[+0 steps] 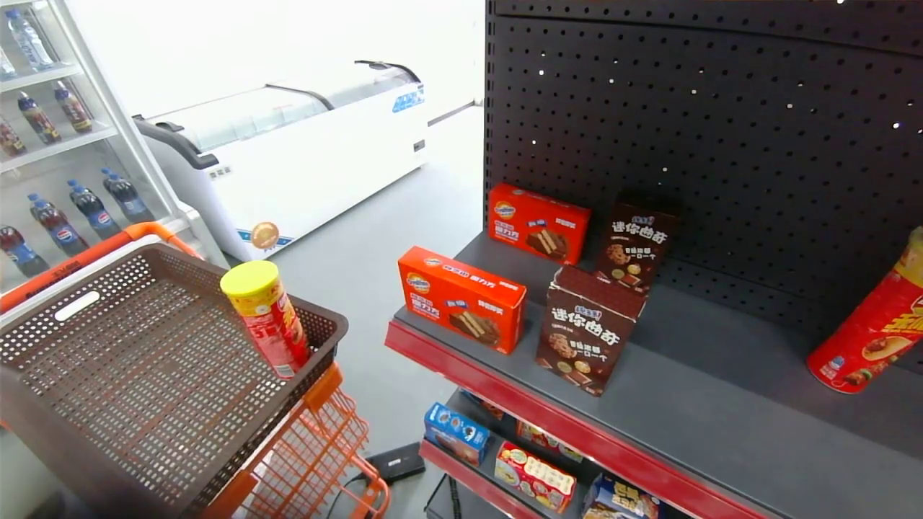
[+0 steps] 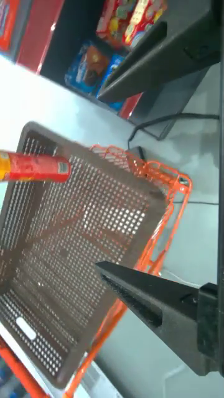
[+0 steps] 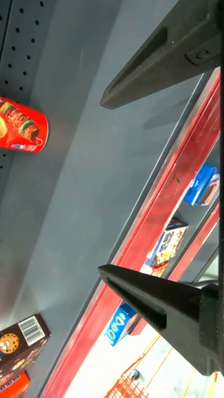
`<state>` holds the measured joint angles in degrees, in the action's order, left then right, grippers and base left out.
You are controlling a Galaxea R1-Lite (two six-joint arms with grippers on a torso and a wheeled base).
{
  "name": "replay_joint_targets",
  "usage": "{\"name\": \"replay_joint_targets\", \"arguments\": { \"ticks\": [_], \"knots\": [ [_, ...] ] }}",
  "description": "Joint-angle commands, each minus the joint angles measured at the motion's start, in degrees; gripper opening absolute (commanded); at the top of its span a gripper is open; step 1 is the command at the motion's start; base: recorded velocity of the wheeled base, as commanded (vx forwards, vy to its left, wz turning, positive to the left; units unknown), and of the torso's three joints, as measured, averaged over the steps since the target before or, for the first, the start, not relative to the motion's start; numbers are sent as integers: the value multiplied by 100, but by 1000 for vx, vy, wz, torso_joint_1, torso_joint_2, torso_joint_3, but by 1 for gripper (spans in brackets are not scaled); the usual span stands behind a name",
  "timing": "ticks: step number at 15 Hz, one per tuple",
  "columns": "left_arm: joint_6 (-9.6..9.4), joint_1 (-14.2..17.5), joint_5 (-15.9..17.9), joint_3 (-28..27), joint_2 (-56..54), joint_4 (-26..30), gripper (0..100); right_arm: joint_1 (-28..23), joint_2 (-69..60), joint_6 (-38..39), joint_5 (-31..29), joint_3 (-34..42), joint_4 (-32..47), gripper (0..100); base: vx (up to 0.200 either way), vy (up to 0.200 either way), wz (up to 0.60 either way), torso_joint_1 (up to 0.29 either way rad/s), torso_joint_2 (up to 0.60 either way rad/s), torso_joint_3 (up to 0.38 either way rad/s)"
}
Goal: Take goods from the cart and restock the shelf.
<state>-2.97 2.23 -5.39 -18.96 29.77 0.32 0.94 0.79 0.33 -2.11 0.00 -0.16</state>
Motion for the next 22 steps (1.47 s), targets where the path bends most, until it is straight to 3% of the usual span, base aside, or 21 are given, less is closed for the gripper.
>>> {"name": "replay_joint_targets", "arguments": {
  "ticks": [1,2,3,7,9,14,17,22],
  "knots": [
    [104,357,-147,-662,2323,-779,100,3,9,2,0,0,-2,100,0,0,0,0,0,0],
    [95,85,47,-706,2841,-919,100,3,9,-7,0,0,-2,100,0,0,0,0,0,0],
    [69,23,55,-697,3342,-1183,100,3,0,-7,0,0,-2,100,0,0,0,0,0,0],
    [122,23,-15,-653,5127,-3143,100,3,0,2,0,0,-11,100,0,0,0,0,0,0],
    [122,14,3,-565,5962,-4461,100,3,9,-7,0,0,-2,100,0,0,0,0,0,0],
    [69,-47,11,-495,7403,-6386,100,3,9,-7,0,0,-11,100,0,0,0,0,0,0],
    [51,-82,-32,-706,8097,-7221,100,3,9,2,0,0,-2,100,0,0,0,0,0,0],
    [51,5,-358,-1312,8853,-7546,100,3,9,2,0,0,-2,100,0,0,0,0,0,0]
  ]
}}
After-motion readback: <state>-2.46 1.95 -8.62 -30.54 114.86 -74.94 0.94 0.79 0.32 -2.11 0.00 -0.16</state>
